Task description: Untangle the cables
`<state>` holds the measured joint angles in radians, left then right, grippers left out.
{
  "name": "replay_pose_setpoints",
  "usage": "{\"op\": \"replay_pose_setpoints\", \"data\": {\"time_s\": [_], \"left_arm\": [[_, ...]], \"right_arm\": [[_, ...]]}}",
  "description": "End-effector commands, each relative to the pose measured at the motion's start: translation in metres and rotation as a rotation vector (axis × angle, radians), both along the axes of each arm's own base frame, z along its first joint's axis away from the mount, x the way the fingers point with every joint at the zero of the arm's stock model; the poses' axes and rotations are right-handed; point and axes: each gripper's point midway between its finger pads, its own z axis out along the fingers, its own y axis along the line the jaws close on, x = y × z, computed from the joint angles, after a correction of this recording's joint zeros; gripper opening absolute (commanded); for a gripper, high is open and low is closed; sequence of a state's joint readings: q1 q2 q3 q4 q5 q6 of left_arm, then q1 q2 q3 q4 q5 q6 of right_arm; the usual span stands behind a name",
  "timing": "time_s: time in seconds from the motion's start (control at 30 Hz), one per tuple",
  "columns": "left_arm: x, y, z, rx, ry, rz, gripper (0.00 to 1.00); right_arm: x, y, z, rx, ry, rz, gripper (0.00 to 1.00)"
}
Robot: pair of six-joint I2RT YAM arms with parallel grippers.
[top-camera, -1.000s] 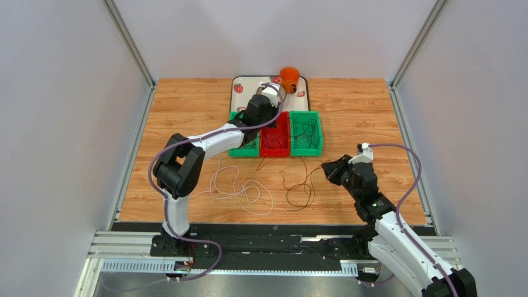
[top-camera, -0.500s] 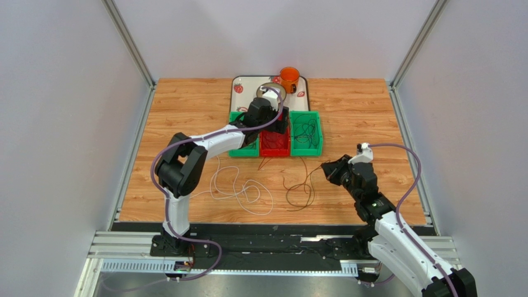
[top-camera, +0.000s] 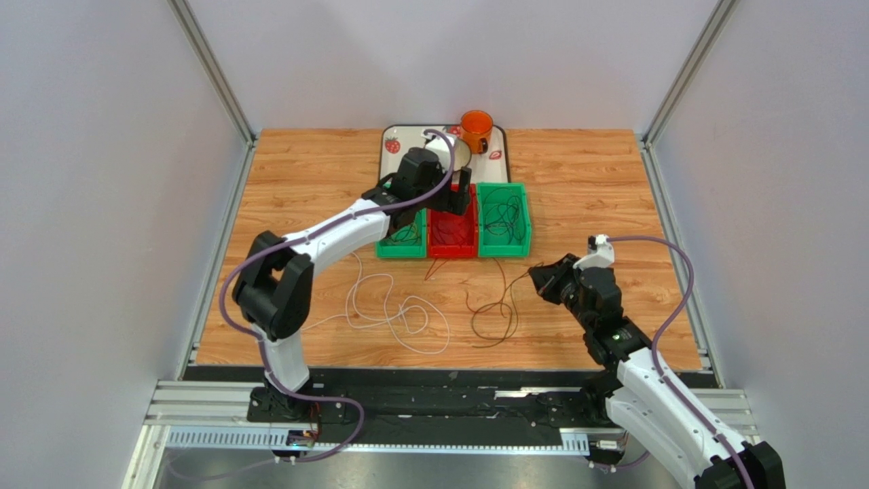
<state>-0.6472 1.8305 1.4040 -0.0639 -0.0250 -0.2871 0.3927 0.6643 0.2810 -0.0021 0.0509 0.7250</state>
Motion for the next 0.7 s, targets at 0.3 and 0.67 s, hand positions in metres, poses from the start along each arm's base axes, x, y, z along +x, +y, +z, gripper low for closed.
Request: {"op": "replay_pose_setpoints", "data": {"time_s": [0.3, 0.67], "left_arm": [[-0.104, 0.041, 0.002, 0.058, 0.085, -0.133, 0.87], [-0.133, 0.017, -0.056, 0.102, 0.204, -0.177, 0.82]], "right_arm": [[0.004, 0.003, 0.013, 0.012, -0.052, 0.008, 0.00], [0.005, 0.004, 0.013, 0.012, -0.048, 0.007, 0.00]]}}
